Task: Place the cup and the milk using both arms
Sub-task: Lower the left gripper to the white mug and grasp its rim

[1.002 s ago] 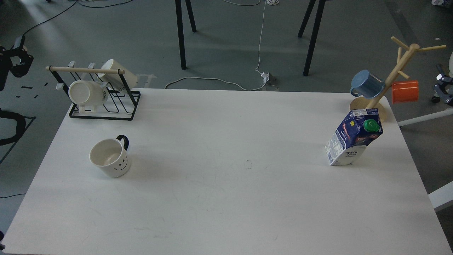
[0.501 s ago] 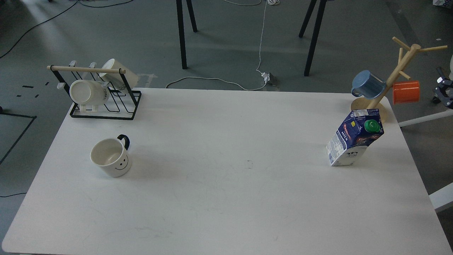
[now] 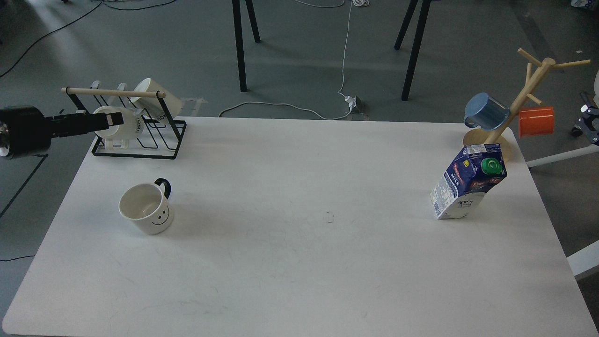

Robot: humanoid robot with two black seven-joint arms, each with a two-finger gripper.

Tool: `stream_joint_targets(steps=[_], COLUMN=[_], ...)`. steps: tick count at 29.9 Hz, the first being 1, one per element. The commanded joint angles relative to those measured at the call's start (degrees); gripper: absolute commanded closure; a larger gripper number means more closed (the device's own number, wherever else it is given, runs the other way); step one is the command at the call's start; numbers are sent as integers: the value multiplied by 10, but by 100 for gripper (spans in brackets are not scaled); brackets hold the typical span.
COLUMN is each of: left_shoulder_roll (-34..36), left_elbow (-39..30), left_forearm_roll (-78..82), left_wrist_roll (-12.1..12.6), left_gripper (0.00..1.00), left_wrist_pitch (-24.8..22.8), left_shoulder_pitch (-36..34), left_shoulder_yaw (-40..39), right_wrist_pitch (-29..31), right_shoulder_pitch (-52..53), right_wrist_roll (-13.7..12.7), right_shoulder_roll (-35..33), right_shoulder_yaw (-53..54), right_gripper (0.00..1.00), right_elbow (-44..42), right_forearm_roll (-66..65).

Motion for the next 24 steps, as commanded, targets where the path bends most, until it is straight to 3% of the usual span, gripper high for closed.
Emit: stream_joint_targets(steps=[1, 7, 24], left_shoulder_roll=[-5, -10, -77], left_elbow=[0, 1, 76], left_forearm_roll=[75, 80, 79], left_wrist_roll=[0, 0, 0], left_gripper=[0, 0, 0], left_wrist_pitch=[0, 36, 39], left_shoulder_pitch=[1, 1, 20], left_shoulder_yaw=[24, 93, 95], right_wrist_pitch=[0, 0, 0], right_shoulder_pitch=[-4, -6, -7], right_wrist_roll=[0, 0, 0], right_shoulder_roll=[0, 0, 0], right_shoulder_yaw=[0, 1, 1], right_gripper=[1, 1, 1], right_elbow=[1, 1, 1], right_forearm_roll=[0, 0, 0])
